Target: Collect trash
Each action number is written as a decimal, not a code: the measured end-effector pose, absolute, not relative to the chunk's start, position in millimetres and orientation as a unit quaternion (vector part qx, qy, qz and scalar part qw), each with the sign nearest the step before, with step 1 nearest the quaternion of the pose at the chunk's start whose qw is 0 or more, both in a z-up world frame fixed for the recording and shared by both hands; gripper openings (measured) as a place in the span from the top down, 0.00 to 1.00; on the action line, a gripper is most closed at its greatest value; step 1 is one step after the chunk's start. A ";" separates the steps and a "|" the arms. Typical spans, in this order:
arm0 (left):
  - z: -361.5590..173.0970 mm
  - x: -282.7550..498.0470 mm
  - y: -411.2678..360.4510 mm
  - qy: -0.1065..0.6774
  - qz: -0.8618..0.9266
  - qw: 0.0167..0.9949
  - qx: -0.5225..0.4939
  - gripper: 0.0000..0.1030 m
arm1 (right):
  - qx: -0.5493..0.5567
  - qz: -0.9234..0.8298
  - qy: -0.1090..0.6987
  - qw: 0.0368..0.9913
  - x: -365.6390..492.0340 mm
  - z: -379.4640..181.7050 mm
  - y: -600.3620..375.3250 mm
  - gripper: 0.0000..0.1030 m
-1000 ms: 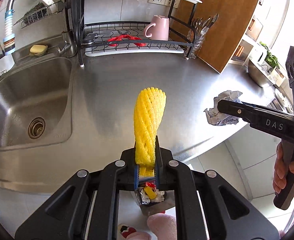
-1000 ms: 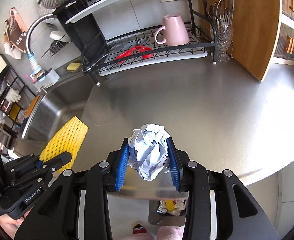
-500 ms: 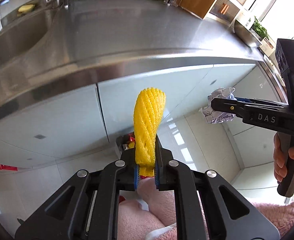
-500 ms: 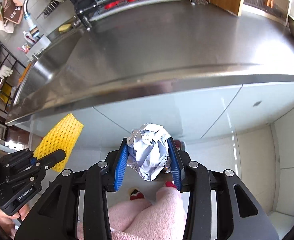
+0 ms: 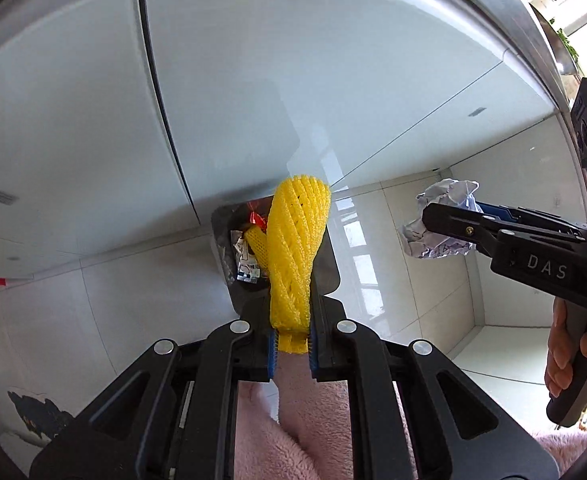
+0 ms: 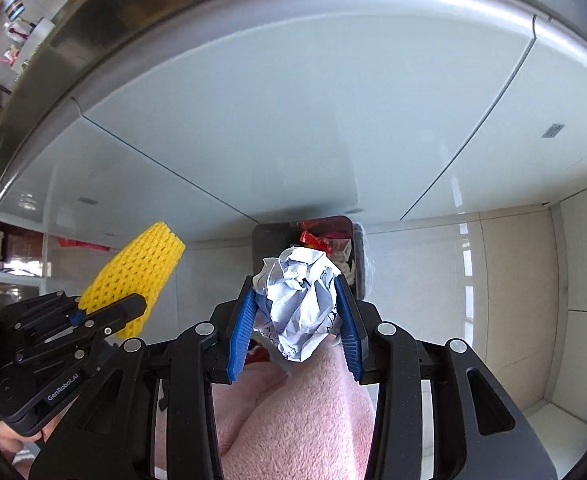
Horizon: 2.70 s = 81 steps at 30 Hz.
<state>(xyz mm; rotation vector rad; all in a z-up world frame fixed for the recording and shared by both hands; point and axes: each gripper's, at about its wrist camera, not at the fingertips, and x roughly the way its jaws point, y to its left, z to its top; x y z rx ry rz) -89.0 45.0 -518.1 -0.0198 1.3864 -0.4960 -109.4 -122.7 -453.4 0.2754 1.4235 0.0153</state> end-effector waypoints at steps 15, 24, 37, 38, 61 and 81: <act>-606.5 -67.1 28.6 0.686 -0.198 0.700 -0.009 0.90 | 0.140 0.012 0.714 0.686 -70.2 -557.1 -119.8 0.61; -622.6 -56.2 20.8 0.693 -0.208 0.690 -0.021 0.89 | 0.144 0.007 0.725 0.674 -60.7 -579.1 -117.7 0.59; -626.1 -50.1 16.4 0.697 -0.205 0.687 -0.028 0.60 | 0.153 -0.001 0.726 0.670 -51.5 -580.0 -130.3 0.42; -623.9 -49.9 17.0 0.696 -0.205 0.688 -0.029 0.56 | 0.154 -0.004 0.725 0.671 -51.4 -578.8 -132.3 0.40; -406.5 -50.9 40.0 0.573 -0.199 0.795 -0.001 0.08 | 0.091 -0.036 0.624 0.775 -76.1 -390.1 -155.7 0.03; -201.8 -28.0 45.6 0.432 -0.099 0.897 0.000 0.08 | 0.053 -0.044 0.508 0.859 -34.0 -200.2 -177.9 0.03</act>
